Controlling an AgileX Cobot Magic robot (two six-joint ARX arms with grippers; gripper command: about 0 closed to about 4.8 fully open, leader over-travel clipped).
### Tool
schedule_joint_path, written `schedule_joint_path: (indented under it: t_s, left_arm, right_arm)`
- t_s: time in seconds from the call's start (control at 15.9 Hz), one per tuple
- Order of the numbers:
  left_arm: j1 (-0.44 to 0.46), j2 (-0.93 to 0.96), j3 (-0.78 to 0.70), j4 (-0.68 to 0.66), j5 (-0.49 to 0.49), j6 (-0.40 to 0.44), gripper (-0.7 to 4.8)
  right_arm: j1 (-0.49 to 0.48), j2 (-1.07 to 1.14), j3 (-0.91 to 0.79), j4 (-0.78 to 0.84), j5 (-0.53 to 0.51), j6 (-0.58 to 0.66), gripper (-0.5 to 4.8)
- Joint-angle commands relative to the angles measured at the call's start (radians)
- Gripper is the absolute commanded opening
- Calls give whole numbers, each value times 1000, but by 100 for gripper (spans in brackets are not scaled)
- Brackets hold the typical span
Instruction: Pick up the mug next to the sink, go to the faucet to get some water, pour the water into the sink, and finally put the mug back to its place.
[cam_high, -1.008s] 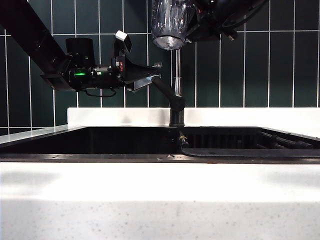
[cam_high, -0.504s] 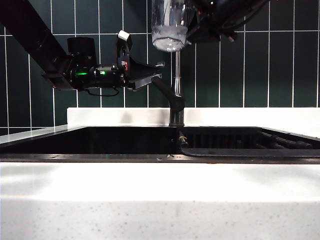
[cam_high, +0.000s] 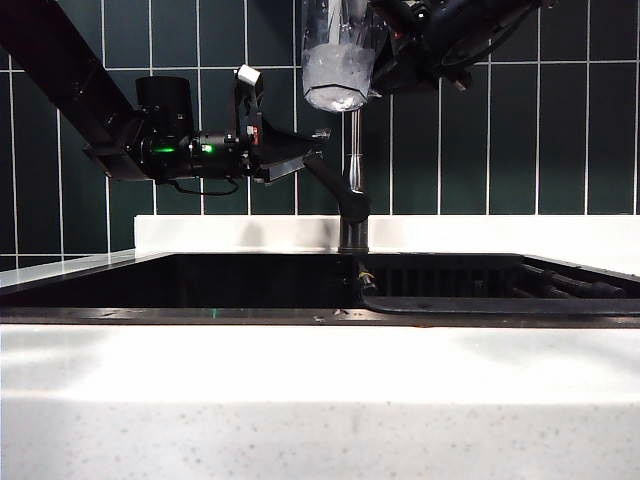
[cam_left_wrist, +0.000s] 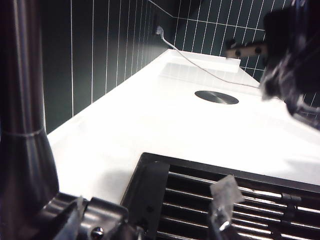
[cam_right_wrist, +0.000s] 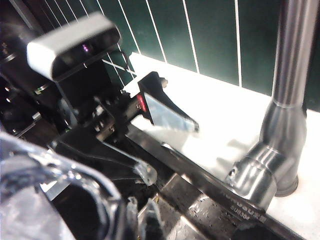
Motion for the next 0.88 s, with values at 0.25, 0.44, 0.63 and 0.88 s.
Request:
schedule_joint_path:
  t_s: [0.25,0.44,0.63,0.88]
  left_arm:
    - [0,-8,2,-11,-30,23,326]
    - [0,-8,2,-40,-159,33,326]
    - [-1,-8,2,-121,-392,90,326]
    - [-1,-8,2,-195,-620,108,325]
  right_arm:
    - [1,-12,10,28,-10,3,-4]
    - [1,-12,10,29,-10,3,-4]
    - [1,-12,10,28,-10,3,-4]
    - [1,-12,10,28,-10,-6,-4]
